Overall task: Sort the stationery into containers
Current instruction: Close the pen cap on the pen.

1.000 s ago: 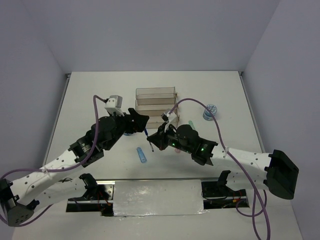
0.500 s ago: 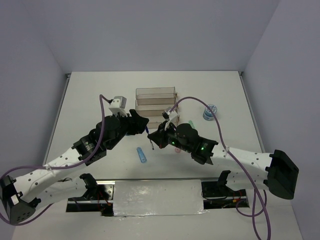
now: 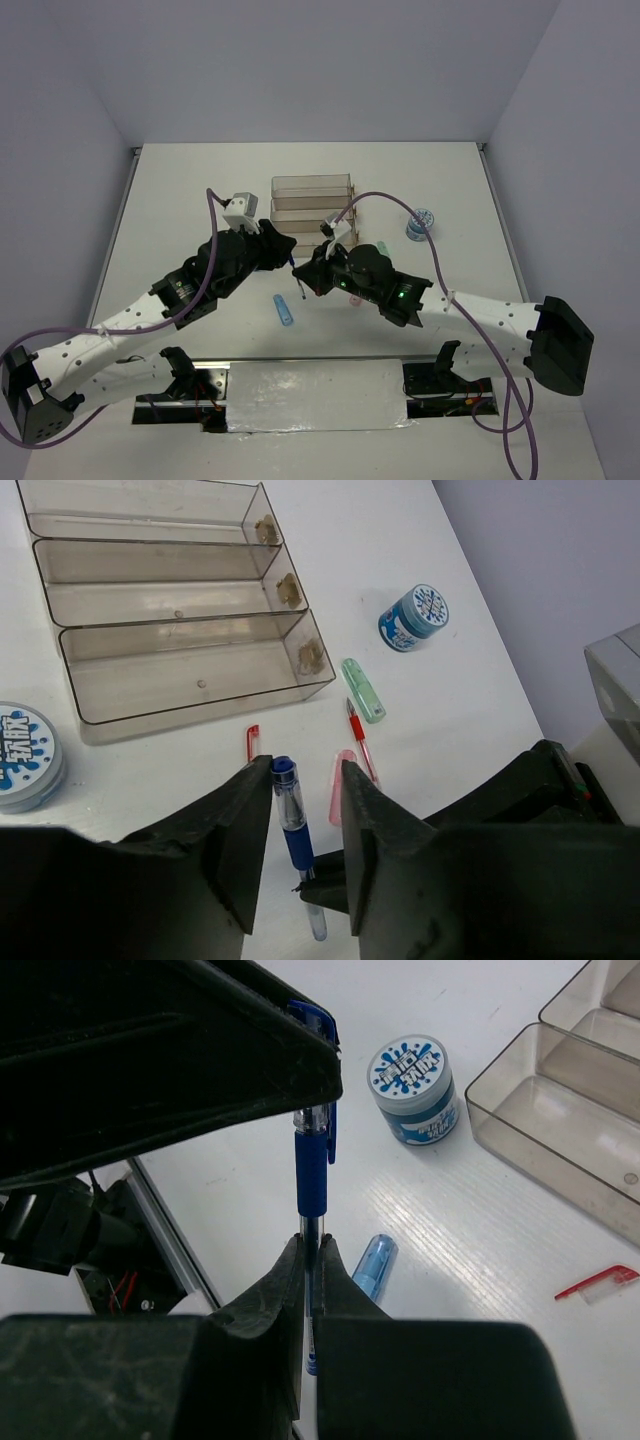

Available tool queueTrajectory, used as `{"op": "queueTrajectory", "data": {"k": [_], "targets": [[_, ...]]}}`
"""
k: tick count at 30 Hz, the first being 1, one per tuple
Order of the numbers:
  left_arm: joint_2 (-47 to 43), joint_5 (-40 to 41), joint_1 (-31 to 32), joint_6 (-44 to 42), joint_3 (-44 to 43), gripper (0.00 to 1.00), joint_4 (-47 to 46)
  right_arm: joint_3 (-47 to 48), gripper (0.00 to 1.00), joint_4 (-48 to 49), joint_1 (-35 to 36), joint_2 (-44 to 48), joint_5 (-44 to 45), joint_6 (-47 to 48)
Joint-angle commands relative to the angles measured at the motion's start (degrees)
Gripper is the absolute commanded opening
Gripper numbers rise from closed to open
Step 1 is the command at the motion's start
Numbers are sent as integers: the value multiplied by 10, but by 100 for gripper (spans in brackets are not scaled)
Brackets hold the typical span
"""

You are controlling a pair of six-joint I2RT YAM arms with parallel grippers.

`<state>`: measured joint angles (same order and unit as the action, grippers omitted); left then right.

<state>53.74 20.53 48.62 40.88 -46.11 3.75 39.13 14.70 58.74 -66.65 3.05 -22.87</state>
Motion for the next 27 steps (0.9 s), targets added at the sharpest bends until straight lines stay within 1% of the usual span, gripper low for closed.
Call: {"op": "queueTrajectory", "data": {"k": [1, 3, 6, 8, 9, 14, 19, 23, 27], "targets": [[-5, -6, 0, -2, 1, 44, -32, 24, 0, 7, 8, -2, -3, 5], [0, -11, -1, -1, 1, 33, -32, 26, 0, 6, 8, -1, -1, 5], [5, -19, -3, 2, 1, 20, -32, 31, 0, 2, 8, 1, 3, 7], [8, -23, -2, 4, 1, 14, -33, 35, 0, -3, 8, 2, 5, 10], [8, -24, -3, 4, 1, 7, -32, 35, 0, -4, 8, 2, 7, 11], [11, -31, -3, 7, 8, 0, -32, 38, 0, -5, 8, 6, 16, 14], [13, -47, -3, 14, 21, 0, -33, 38, 0, 1, 8, 21, 32, 15], [9, -56, -3, 34, 40, 0, -60, 52, 0, 8, 6, 28, 42, 20], [1, -55, -3, 63, 66, 0, -80, 52, 0, 44, -1, 33, 41, 13]]}}
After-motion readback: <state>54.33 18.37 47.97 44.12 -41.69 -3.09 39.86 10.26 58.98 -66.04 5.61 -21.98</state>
